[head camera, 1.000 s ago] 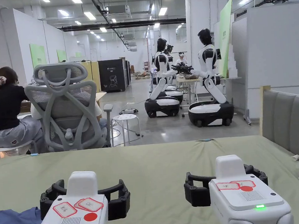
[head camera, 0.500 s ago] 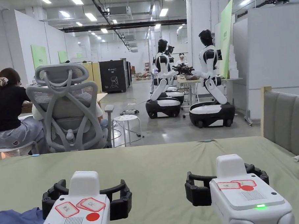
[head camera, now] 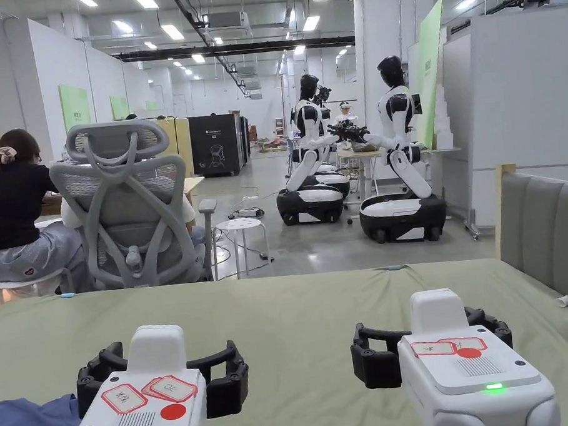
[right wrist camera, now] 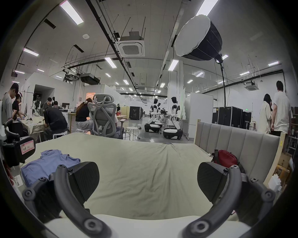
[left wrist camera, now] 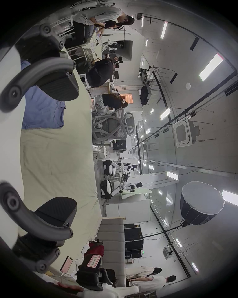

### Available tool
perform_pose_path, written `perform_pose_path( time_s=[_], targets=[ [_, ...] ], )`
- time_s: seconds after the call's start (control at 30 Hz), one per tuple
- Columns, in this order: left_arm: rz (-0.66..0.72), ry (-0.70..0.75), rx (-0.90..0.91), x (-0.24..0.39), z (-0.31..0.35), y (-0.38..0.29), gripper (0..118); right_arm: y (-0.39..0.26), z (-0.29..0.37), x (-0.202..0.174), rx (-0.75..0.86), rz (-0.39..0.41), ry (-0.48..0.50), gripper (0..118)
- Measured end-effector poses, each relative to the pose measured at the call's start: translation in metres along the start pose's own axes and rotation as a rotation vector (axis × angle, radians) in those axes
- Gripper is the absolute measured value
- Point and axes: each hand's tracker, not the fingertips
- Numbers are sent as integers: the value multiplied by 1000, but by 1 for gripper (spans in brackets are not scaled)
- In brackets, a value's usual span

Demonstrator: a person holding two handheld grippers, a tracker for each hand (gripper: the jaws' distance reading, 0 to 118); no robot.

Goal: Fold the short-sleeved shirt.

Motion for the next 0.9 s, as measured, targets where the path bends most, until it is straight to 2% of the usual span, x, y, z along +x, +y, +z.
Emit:
perform_pose_path(
  time_s=[0.2, 0.33, 0.9],
  targets=[
    [0, -3, -4, 0, -1, 1, 118, 5, 0, 2, -8, -29, 8, 118],
    [-4, -5, -7, 0, -2, 2, 118, 2, 0, -1, -2, 10, -1, 118],
    [14, -13, -12, -3, -2, 0, 118, 0, -2, -1, 2, 16, 2, 118]
  ],
)
